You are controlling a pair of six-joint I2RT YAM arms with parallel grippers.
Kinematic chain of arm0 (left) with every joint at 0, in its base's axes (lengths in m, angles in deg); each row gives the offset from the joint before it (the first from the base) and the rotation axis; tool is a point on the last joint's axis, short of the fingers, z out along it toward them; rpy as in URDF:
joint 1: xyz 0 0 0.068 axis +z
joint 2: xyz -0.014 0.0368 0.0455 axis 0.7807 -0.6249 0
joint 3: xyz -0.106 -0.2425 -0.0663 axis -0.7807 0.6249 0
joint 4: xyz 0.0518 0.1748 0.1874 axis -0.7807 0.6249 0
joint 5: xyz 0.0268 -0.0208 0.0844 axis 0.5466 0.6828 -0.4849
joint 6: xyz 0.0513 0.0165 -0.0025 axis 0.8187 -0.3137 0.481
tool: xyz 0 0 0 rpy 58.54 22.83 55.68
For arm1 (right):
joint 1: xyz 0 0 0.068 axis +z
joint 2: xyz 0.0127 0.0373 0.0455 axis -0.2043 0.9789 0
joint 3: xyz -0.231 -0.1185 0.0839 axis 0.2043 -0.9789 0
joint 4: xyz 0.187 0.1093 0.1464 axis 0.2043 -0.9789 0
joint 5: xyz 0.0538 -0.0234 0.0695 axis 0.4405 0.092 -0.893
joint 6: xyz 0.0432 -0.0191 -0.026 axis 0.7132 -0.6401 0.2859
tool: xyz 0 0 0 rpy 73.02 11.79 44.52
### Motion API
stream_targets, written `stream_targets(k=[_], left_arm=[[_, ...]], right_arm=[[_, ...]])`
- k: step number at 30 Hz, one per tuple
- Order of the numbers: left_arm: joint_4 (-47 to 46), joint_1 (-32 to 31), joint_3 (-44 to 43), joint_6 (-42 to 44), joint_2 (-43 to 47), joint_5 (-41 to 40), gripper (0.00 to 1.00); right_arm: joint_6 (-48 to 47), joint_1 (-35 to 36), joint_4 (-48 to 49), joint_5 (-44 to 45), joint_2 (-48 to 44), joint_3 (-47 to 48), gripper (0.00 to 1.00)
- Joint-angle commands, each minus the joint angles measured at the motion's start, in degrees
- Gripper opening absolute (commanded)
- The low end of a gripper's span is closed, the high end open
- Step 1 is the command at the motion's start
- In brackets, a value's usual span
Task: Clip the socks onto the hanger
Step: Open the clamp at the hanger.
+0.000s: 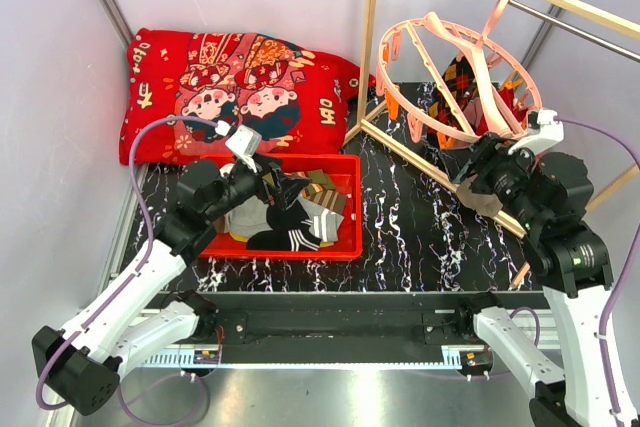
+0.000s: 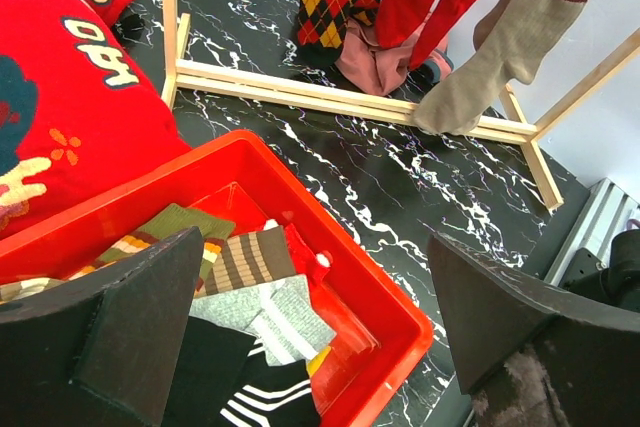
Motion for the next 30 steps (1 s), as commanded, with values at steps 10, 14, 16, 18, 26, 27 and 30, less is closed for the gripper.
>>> stream_targets(k=[10,14,16,18,26,27,30], left_arm=[[-3.1,-0.2,-1.4,-1.8,-1.2,2.0,0.99],[-3.6,-0.3,-2.2,-2.6,-2.7,2.4,0.99],[-3.8,-0.7,-3.0,-3.1,-3.7,2.4,0.99],[-4.2,-1.4,-3.6,-3.4,-4.9,2.3,0.99],[-4.5,-5.7,-8.9,-3.8,-9.8,1.2,0.99],[-4.5,-6.2,-9.5,-3.7,-10.9,1.1,0.99],[-5.1,-8.4,-11.1,-3.6,-13.1,0.5,0.99]], right_arm=[[3.5,0.2,9.9,6.8,1.6,-0.7,0.71],[3.3,0.2,11.6,6.0,2.5,-0.5,0.7],[3.6,0.2,12.2,6.0,2.9,-0.5,0.7],[3.7,0.2,12.6,6.0,2.8,-0.6,0.69],[3.6,0.2,13.9,8.5,1.9,-3.0,0.66],[3.3,0.2,14.1,8.9,1.6,-3.4,0.65],[2.9,0.3,15.1,9.1,1.2,-5.0,0.64]])
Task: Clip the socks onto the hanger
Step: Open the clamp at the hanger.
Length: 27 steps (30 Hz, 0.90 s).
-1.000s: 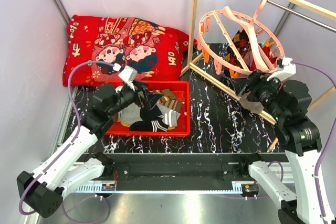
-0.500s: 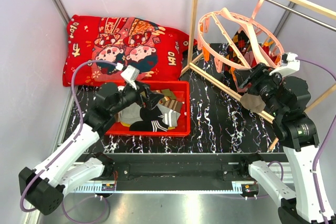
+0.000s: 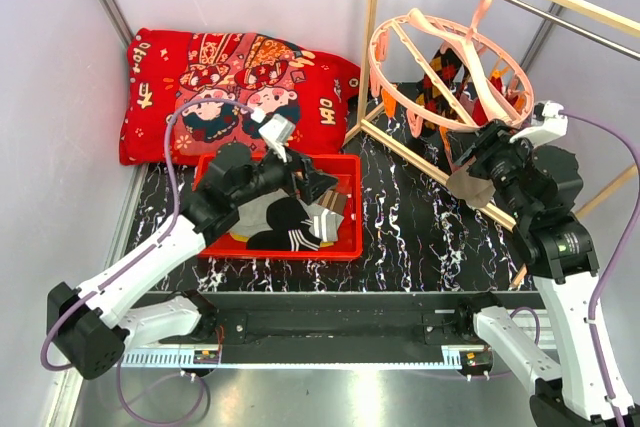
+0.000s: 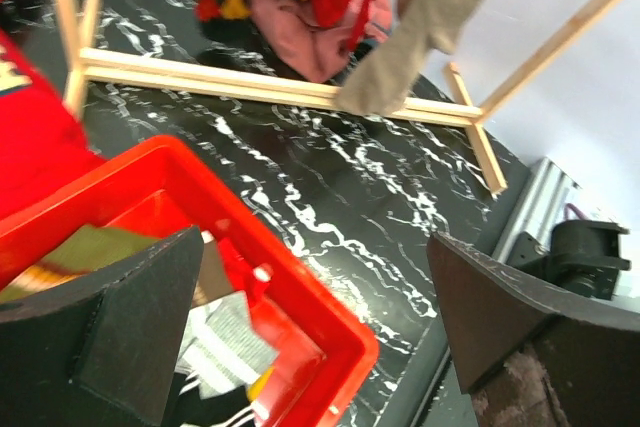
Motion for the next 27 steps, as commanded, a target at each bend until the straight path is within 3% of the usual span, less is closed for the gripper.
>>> stream_targets(k=[1,15,27], left_arm=[[-4.6,-3.1,-4.4,-0.2,-2.6,-0.2,0.99],[-11.3,-10.6,-10.7,0.1,-12.1,-1.7,0.99],[-16.2,-12.6,-12.4,1.8,-15.7,-2.8,0.99]], right_arm=[[-0.5,0.2,5.1,2.5,-1.0,-1.8,0.63],[-4.4,0.3,20.2,2.6,-5.9,-12.9,0.59],[-5.7,0.2,22.6,-2.8,-5.9,-10.9,0.6]])
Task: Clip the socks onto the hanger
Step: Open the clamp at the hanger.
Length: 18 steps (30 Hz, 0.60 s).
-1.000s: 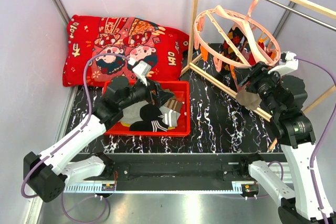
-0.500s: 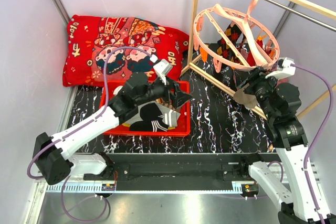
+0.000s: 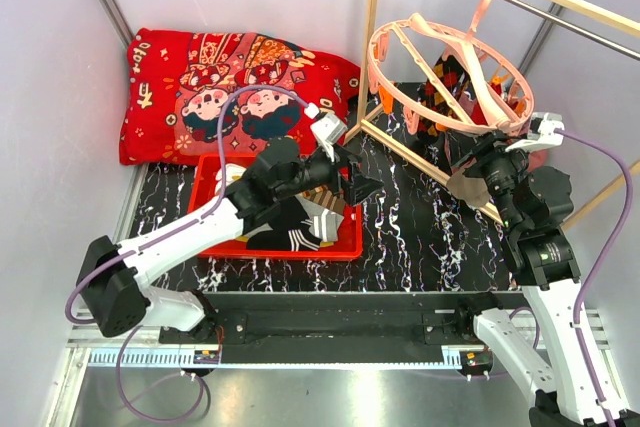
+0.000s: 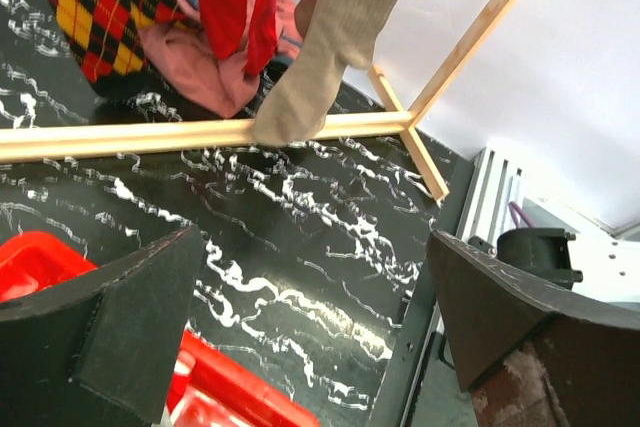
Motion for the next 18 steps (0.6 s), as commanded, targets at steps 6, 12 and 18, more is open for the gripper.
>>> stream_targets(k=[6,12,18], left_arm=[[-12.8,-1.7,-3.1,2.7,-2.2,-0.7,0.99],[-24.4,-2.7,-1.2,3.0,-4.7,0.9,0.99],[-42.2,-3.6,0.5,0.8,-9.9,2.8,0.98]], right_arm=[[0.0,0.2,3.7,-5.2,0.4,3.6,0.6],[3.0,0.2,3.3,-6.9,1.2,4.8,0.62],[4.2,0.2,2.3,-7.4,1.3,5.0,0.64]])
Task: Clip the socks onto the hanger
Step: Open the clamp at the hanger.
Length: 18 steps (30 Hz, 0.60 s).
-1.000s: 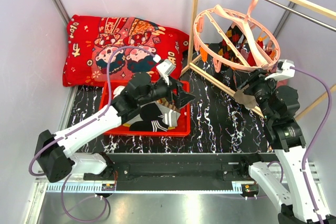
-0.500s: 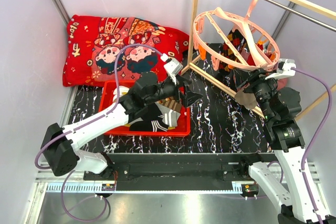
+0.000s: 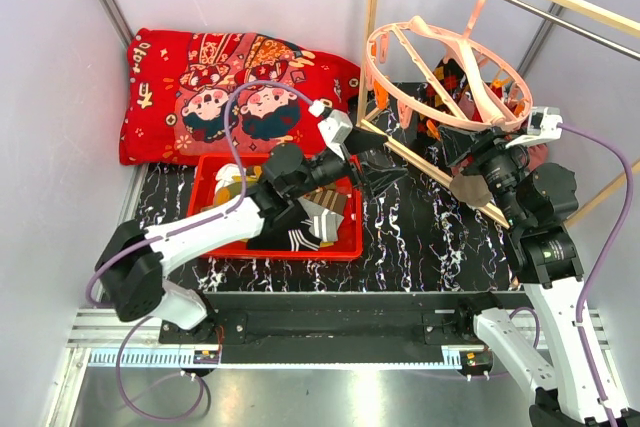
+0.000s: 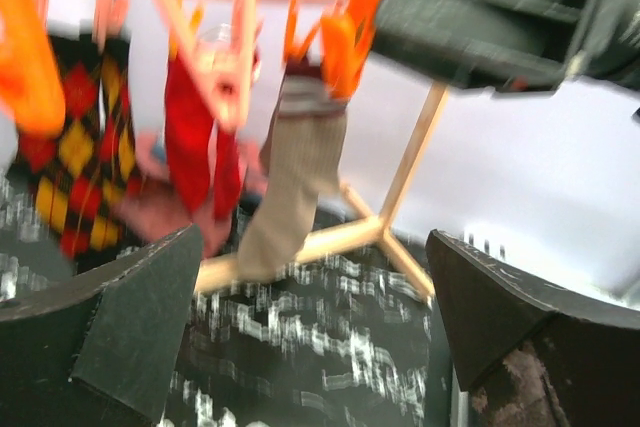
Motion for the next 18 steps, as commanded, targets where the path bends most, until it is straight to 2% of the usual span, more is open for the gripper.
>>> stream_targets(k=[1,8,18], left_arm=[[-19.7,-0.7,0.7,-2.6,-4.6,2.1,0.97],[-27.6,-1.2,-6.2,-6.4,-14.6,3.4,0.84],[-37.0,-2.3,-12.5,-8.5,-22.0,2.0,0.7]], right_arm=[[1.5,0.2,1.8,-1.3,0.2,2.7,0.64],[1.7,0.3,1.1,-1.8,0.2,3.2,0.64],[1.5,0.2,-0.4,-2.9,0.1,3.8,0.64]])
